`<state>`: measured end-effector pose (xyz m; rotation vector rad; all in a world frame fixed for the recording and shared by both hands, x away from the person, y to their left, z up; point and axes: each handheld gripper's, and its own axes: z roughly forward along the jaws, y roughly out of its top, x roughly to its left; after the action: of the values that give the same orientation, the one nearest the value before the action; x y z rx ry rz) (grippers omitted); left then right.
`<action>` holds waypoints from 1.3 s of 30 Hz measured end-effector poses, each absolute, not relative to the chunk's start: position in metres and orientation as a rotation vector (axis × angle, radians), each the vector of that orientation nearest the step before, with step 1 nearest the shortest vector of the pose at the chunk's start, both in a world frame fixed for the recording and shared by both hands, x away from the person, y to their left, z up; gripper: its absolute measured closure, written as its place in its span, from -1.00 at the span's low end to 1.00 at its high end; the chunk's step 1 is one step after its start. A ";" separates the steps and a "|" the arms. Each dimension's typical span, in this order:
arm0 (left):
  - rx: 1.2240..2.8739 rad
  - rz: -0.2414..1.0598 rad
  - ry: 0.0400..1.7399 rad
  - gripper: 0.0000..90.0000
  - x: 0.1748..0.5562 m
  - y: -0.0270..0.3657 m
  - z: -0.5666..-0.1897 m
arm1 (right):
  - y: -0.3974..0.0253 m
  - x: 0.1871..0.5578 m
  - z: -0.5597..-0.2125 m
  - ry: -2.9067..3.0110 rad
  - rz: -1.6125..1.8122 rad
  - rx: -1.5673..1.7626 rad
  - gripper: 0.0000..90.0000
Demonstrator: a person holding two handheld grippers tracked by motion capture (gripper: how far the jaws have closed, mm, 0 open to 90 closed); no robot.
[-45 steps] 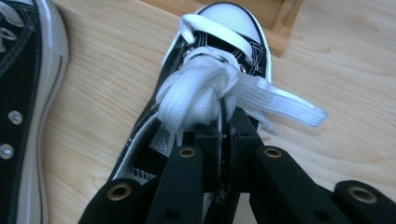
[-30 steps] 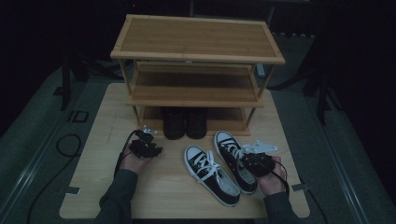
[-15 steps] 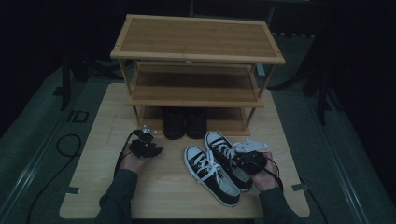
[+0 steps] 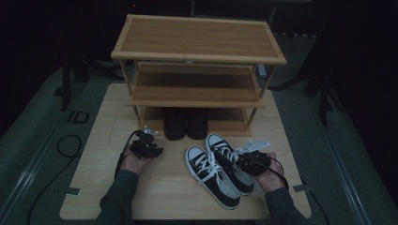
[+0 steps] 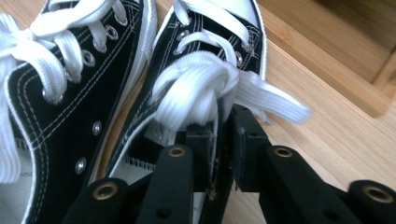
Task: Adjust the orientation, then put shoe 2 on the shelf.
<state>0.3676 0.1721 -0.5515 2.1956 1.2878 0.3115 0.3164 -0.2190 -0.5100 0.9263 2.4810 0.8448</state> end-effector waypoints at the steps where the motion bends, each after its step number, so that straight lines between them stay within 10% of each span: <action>1: 2.191 0.311 1.289 0.39 0.367 0.172 -0.552 | -0.219 0.316 -0.509 2.480 0.837 0.926 0.69; 39: 2.181 0.305 1.287 0.38 0.368 0.171 -0.552 | -0.230 0.286 -0.467 2.550 0.856 0.920 0.09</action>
<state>0.3679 0.1712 -0.5520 2.1807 1.2870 0.3048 0.2861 -0.2305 -0.4674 0.9202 2.5495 0.8557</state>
